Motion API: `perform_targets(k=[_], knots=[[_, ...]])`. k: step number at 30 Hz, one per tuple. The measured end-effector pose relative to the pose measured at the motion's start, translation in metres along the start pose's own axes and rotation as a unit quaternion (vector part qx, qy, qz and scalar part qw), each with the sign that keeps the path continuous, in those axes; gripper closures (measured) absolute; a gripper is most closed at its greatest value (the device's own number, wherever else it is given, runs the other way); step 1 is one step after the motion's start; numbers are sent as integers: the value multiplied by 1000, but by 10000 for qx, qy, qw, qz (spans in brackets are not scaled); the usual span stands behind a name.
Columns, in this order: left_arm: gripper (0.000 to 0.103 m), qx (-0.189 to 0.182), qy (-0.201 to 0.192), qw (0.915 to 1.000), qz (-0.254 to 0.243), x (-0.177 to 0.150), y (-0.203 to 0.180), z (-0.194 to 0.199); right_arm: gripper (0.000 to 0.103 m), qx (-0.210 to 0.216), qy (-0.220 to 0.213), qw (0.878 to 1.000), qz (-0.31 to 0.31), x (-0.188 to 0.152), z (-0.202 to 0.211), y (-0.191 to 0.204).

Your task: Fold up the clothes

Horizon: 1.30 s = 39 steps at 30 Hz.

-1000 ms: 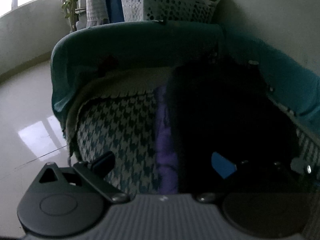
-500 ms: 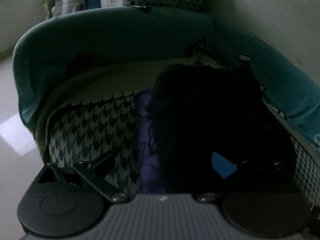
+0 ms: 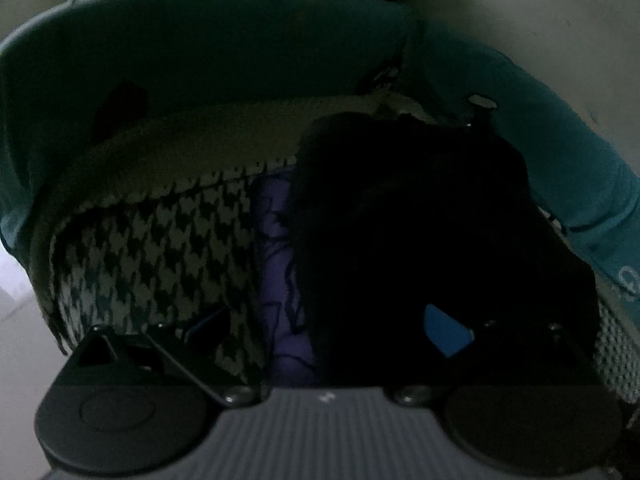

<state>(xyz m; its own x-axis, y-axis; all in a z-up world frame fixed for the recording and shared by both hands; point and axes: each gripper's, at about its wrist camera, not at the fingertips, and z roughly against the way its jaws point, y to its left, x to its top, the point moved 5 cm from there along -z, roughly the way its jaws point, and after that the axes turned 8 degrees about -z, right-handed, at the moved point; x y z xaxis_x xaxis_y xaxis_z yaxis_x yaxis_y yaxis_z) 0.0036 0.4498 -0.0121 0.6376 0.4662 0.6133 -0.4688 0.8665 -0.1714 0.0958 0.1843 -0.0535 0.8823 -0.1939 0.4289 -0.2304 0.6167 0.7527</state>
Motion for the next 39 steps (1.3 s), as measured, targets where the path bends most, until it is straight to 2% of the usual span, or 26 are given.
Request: perform_targets(k=[3,5,6,8,11,15,21,22,25,28,33,36,39], knots=[[0,16,-13,10000,42,-1,0,0,12,254,-49,9995,-154,-5,-6,-1],[0,38,-67,10000,-7,-1,-2,1,31,268,-115,9996,9,-4,-5,6],[0,53,-100,9999,-49,-1,-3,1,36,262,-146,9995,131,-3,-4,10],[0,69,-138,9997,-177,-1,-8,0,53,252,-209,9988,376,-1,-1,19],[0,74,-165,9995,-270,-4,-13,1,63,139,-369,9967,705,3,6,33],[0,73,-181,9992,-338,-7,-17,2,65,88,-454,9959,777,8,9,37],[0,373,-267,9957,-805,-14,-31,7,66,-101,-456,9950,887,7,8,28],[0,431,-295,9948,-878,-15,-32,8,65,-148,-446,9950,882,6,7,26],[0,523,-374,9917,-1113,-16,-37,12,52,-379,-414,9940,943,4,8,27],[0,455,-429,9901,-1254,-15,-36,19,46,-679,-443,9867,1407,3,19,40],[0,310,-452,9906,-1256,-17,-38,29,43,-864,-918,9756,1797,6,50,58],[0,298,-442,9905,-1271,-20,-40,37,43,-776,-1158,9665,2158,4,67,74],[0,464,-393,9884,-1394,-23,-42,39,43,-633,-1150,9624,2377,-4,72,89]])
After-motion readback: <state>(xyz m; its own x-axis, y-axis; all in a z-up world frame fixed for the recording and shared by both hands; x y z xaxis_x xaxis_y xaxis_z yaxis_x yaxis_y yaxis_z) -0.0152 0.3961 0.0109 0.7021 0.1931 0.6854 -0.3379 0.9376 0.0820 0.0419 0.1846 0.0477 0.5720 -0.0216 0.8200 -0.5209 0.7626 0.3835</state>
